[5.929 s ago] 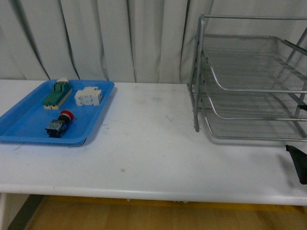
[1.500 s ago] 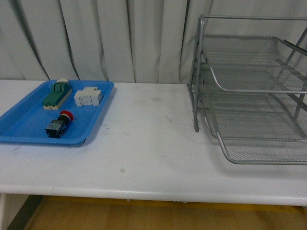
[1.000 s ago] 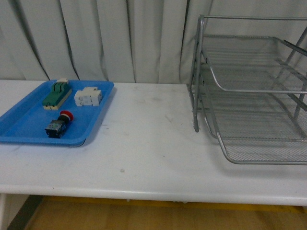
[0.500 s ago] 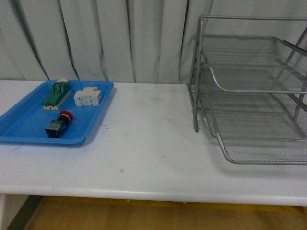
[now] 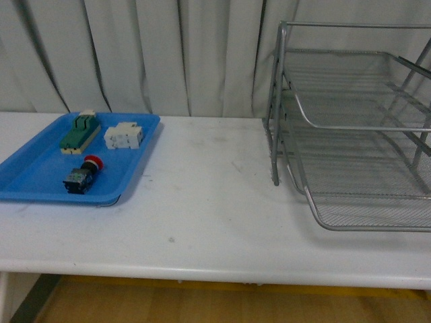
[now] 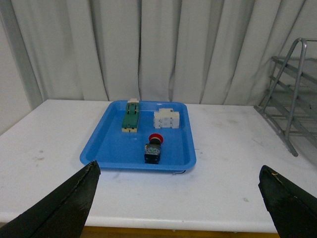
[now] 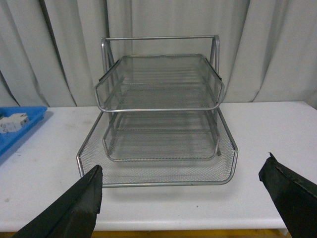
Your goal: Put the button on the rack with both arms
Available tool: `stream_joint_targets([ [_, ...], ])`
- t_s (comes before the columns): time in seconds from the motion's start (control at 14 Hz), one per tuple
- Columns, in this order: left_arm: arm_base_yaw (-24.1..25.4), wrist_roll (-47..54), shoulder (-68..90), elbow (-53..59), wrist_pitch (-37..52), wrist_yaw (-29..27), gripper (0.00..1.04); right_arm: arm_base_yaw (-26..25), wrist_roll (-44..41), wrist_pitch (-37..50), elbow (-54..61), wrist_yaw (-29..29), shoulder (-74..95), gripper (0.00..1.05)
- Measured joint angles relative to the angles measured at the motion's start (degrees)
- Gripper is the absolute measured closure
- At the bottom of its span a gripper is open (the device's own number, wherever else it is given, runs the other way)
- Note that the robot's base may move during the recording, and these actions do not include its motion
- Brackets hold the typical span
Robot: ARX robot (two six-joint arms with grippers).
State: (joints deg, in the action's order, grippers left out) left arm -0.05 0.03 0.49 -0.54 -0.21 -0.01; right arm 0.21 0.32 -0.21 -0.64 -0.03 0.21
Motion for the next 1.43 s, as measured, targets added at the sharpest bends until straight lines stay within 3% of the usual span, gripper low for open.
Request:
stream_joint_targets([
  [0.29, -0.11, -0.46, 0.22, -0.22, -1.33, -0.42, 0.07, 0.0, 0.0, 0.0, 0.0, 0.0, 0.0, 0.06],
  [0.36, -2.91, -4.83, 6.27, -4.61, -11.21, -5.44, 0.07, 0.0, -0.02, 0.0, 0.0, 0.04, 0.0, 0.06],
  [0.5, -2.97, -10.75, 20.87, -8.28, -3.23, -5.9, 0.07, -0.02, -0.02, 0.0, 0.0, 0.07, 0.0, 0.06],
  [0.71, -2.21, -10.99, 47.52, -15.93, 16.74, -2.21, 0.07, -0.22, -0.02, 0.0, 0.0, 0.04, 0.0, 0.06],
  [0.86, -1.92, -9.38, 67.38, -26.16, 24.17, -0.68, 0.07, -0.22, -0.02, 0.02, 0.0, 0.04, 0.0, 0.06],
  [1.21, -2.89, -0.57, 101.44, -53.99, 13.9, -0.02, 0.07, -0.22, -0.02, 0.0, 0.0, 0.04, 0.0, 0.06],
  [1.43, -3.23, 0.13, 104.56, -57.66, 11.69, -0.02, 0.07, -0.22, -0.02, 0.0, 0.0, 0.07, 0.0, 0.06],
])
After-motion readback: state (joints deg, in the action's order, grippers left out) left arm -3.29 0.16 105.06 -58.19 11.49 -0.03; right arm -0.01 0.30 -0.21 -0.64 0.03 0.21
